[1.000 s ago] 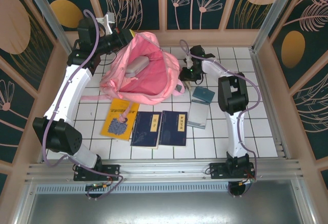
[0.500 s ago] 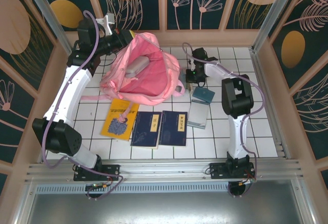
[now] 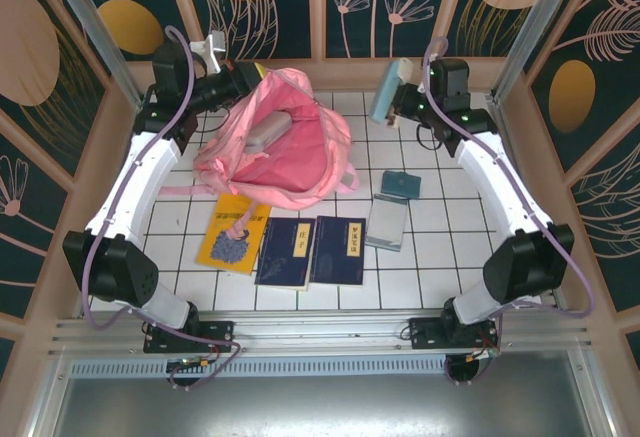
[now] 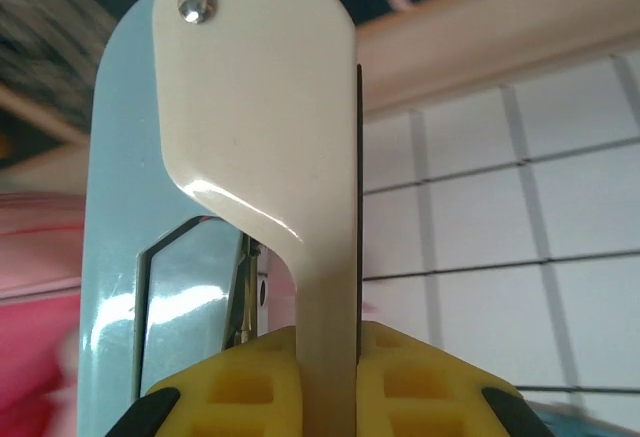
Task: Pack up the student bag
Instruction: Pick up the personal item from the top-center of the table, then place the personal item in the student bag.
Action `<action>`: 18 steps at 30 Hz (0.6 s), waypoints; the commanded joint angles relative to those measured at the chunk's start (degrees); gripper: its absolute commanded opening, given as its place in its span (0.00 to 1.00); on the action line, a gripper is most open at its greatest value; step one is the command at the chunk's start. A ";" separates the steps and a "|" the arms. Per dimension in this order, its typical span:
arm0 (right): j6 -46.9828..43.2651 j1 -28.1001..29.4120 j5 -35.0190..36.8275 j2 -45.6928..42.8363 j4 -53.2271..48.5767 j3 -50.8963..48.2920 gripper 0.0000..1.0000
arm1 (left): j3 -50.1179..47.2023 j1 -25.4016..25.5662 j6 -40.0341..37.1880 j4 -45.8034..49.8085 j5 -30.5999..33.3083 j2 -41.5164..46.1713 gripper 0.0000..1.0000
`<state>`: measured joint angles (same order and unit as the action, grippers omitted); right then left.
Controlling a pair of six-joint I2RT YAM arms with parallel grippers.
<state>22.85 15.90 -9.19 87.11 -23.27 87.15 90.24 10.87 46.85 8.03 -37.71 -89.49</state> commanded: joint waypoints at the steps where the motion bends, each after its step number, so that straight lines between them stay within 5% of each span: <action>1: 5.96 4.90 -11.23 -0.69 4.42 2.00 0.00 | -0.74 -0.29 1.55 -7.68 -1.84 2.14 0.00; 10: 12.30 22.33 -14.29 -0.14 7.66 -3.24 0.00 | 1.70 2.65 -2.57 -2.55 1.17 1.33 0.00; 18: 21.30 22.52 -4.99 13.93 -0.92 7.00 0.00 | 5.95 5.24 -4.03 0.38 1.33 -0.88 0.00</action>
<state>38.17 39.53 -19.35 96.60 -22.31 88.33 91.50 15.11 44.80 11.31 -36.56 -90.11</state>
